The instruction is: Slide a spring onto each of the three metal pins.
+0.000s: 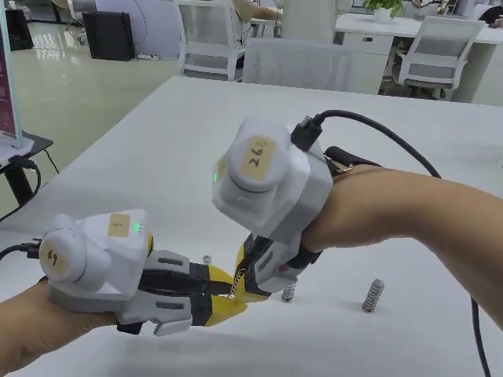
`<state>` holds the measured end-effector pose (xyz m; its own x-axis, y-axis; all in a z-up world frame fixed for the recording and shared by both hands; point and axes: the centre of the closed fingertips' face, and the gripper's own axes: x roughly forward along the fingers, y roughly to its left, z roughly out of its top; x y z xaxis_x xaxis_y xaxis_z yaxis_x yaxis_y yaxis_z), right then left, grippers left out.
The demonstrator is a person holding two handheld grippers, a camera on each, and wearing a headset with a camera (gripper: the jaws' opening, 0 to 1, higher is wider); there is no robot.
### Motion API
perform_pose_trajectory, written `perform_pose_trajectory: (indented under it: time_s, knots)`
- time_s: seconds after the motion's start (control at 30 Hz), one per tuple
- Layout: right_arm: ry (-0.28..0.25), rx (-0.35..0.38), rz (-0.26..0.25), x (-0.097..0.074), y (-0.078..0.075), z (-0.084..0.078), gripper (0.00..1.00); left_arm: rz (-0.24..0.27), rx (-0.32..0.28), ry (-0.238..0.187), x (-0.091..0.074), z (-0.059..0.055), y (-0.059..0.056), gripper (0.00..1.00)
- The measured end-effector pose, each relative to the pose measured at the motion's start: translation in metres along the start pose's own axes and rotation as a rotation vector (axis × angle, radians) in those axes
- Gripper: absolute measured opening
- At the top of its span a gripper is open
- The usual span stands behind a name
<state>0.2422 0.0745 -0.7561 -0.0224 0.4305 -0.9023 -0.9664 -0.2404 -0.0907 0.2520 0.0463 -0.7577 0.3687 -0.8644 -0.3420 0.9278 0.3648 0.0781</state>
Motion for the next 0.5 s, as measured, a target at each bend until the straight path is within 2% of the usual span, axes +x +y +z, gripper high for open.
perform_pose_trajectory:
  time_s: [0.23,0.5]
  knots:
    - [-0.006,-0.001,-0.002,0.002,-0.002,0.005,0.09,0.019,-0.031,0.007,-0.008,-0.006,0.008,0.04]
    - [-0.004,-0.005,0.001,0.002,-0.002,0.007,0.09,0.045,-0.049,0.034,-0.018,-0.019,0.011,0.10]
